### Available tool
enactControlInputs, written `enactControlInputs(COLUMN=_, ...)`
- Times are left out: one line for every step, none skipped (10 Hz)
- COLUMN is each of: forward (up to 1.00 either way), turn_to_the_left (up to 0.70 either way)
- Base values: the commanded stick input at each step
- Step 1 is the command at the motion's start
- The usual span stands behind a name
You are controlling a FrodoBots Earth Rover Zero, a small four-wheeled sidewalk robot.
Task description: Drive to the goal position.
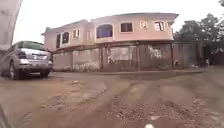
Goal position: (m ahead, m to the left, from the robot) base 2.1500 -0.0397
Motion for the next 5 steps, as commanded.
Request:
enactControlInputs(forward=0.7, turn_to_the_left=0.0)
enactControlInputs(forward=0.7, turn_to_the_left=0.0)
enactControlInputs(forward=0.7, turn_to_the_left=0.0)
enactControlInputs(forward=0.7, turn_to_the_left=0.0)
enactControlInputs(forward=0.7, turn_to_the_left=0.0)
